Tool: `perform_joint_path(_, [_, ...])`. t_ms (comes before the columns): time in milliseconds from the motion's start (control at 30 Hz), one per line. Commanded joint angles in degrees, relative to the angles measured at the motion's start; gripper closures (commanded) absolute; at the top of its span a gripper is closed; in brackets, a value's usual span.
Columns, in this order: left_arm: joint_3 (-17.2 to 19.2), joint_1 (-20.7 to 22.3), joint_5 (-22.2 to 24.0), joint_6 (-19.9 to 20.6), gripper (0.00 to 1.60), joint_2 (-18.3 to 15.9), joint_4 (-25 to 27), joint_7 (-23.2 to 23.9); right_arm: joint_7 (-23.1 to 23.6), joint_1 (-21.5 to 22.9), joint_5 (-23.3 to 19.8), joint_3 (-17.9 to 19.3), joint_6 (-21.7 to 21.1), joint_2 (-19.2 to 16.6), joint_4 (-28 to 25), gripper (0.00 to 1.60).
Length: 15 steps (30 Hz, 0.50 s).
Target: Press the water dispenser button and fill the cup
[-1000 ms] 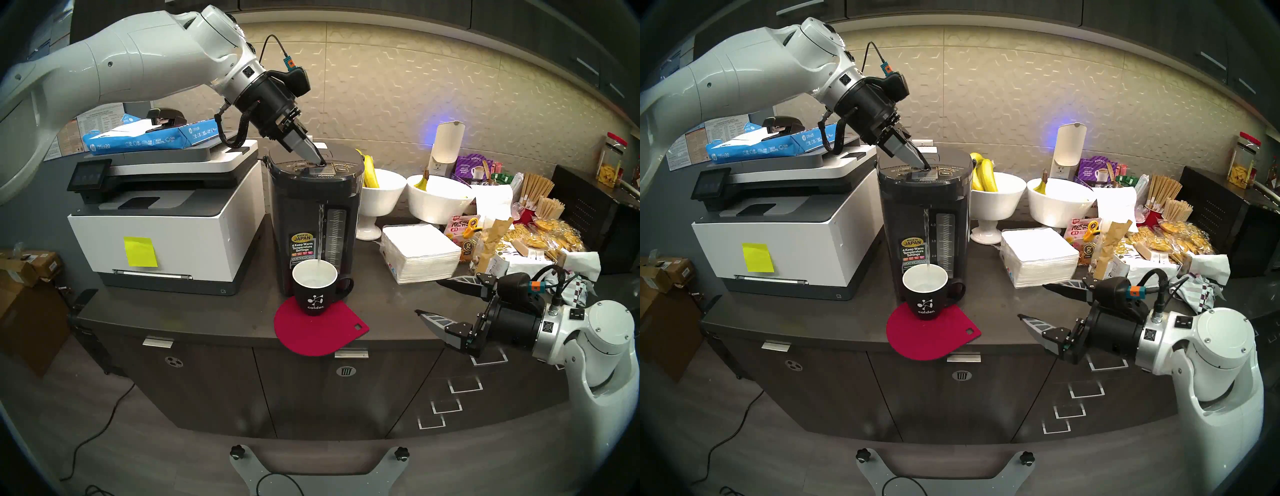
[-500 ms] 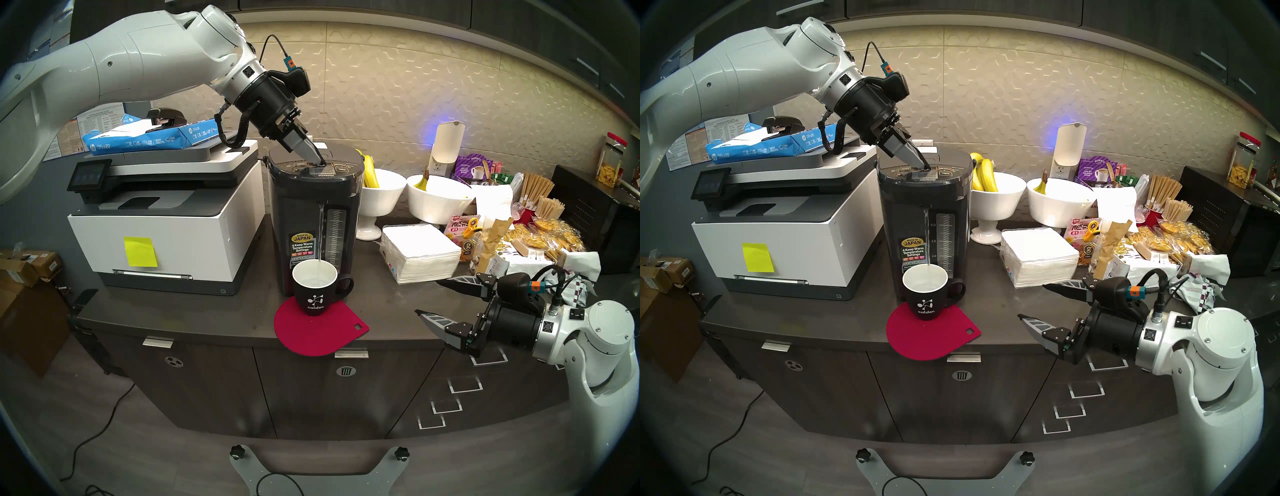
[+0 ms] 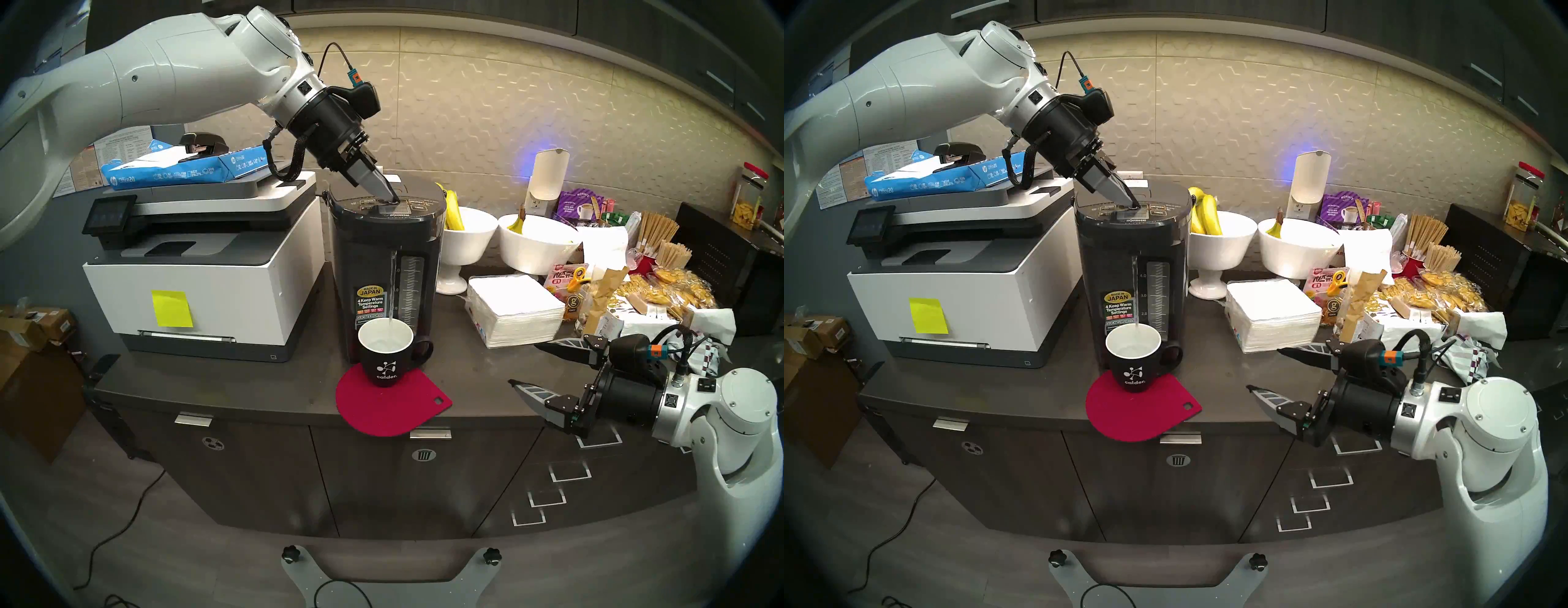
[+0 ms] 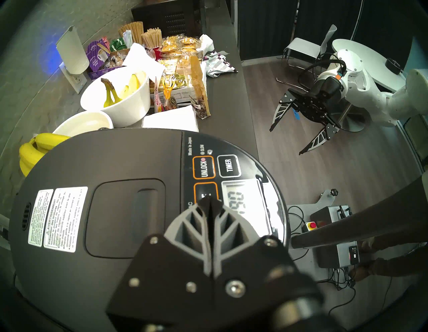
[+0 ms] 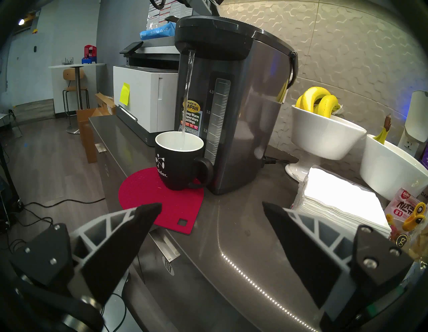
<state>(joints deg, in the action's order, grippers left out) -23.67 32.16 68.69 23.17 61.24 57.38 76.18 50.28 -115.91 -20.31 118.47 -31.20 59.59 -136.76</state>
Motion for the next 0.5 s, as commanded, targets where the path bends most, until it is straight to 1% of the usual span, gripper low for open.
perform_joint_path(0, [-1.52, -2.53, -0.59, -0.04, 1.60, 1.07, 1.07, 0.19, 0.02, 0.11, -0.03, 0.00, 0.03, -0.04, -0.67, 0.00])
perform_joint_path(467, [-1.56, -2.71, -0.52, -0.02, 1.60, 1.26, 1.04, 0.03, 0.02, 0.11, -0.03, 0.00, 0.03, -0.04, -0.66, 0.00])
